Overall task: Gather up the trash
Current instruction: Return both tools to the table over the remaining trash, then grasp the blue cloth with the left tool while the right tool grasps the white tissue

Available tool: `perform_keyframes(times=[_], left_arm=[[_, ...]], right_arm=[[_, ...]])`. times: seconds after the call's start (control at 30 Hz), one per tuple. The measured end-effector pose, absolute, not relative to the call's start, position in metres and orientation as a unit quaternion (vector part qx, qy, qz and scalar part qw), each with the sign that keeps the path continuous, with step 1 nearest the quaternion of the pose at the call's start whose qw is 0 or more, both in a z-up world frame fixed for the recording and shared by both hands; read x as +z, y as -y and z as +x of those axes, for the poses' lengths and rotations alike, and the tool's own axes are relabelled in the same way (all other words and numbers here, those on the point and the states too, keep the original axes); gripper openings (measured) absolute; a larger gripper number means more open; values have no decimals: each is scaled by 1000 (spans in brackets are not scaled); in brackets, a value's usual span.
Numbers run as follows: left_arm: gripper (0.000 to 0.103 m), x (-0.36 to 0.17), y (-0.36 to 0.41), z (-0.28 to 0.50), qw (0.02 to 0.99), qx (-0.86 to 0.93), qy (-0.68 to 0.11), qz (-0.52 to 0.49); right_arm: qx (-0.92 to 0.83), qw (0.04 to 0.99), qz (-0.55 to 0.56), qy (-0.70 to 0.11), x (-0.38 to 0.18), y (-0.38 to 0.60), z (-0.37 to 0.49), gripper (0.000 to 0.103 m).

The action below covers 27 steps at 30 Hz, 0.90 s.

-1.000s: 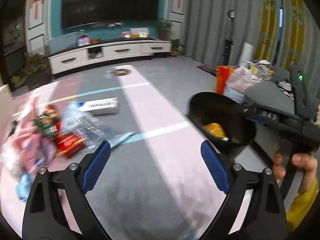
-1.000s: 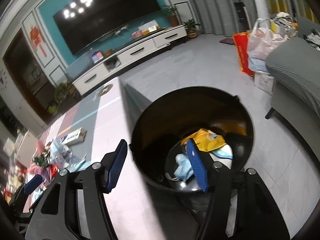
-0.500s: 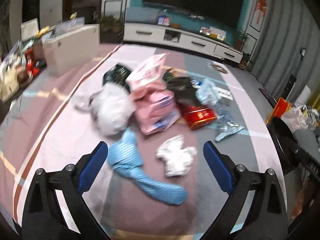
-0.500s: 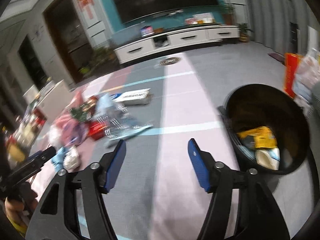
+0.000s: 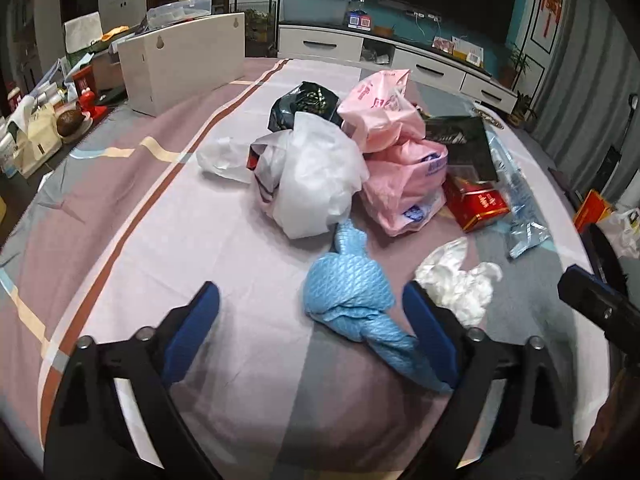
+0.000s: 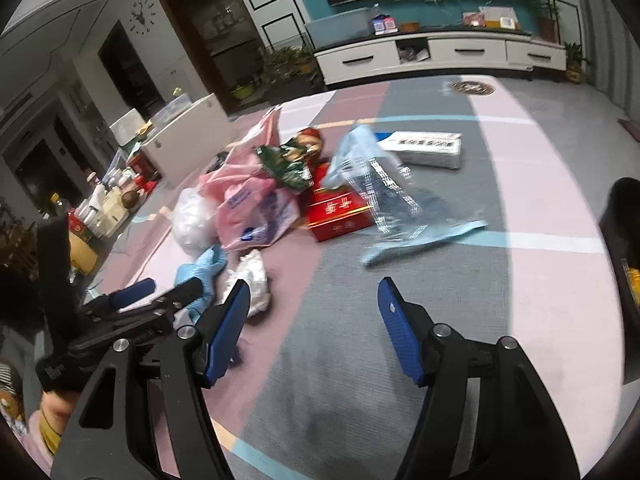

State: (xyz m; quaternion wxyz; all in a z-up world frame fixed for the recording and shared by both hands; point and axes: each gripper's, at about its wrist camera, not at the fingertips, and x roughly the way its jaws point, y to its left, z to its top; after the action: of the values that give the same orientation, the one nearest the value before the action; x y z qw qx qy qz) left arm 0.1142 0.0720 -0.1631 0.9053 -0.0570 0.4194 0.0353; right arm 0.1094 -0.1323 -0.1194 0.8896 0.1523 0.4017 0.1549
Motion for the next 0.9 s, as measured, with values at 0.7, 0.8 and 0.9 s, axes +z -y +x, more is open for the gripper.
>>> perform_keyframes(times=[0.7, 0.8, 0.9], left_arm=[[33, -137, -102, 90, 919, 21, -384, -83], [33, -132, -110, 85, 923, 28, -376, -83], [33, -131, -115, 84, 922, 24, -377, -89]], right_arm=[[171, 881, 135, -419, -127, 72, 142, 65], [182, 881, 113, -422, -129, 58, 142, 65], [191, 880, 89, -427, -132, 42, 141, 63]])
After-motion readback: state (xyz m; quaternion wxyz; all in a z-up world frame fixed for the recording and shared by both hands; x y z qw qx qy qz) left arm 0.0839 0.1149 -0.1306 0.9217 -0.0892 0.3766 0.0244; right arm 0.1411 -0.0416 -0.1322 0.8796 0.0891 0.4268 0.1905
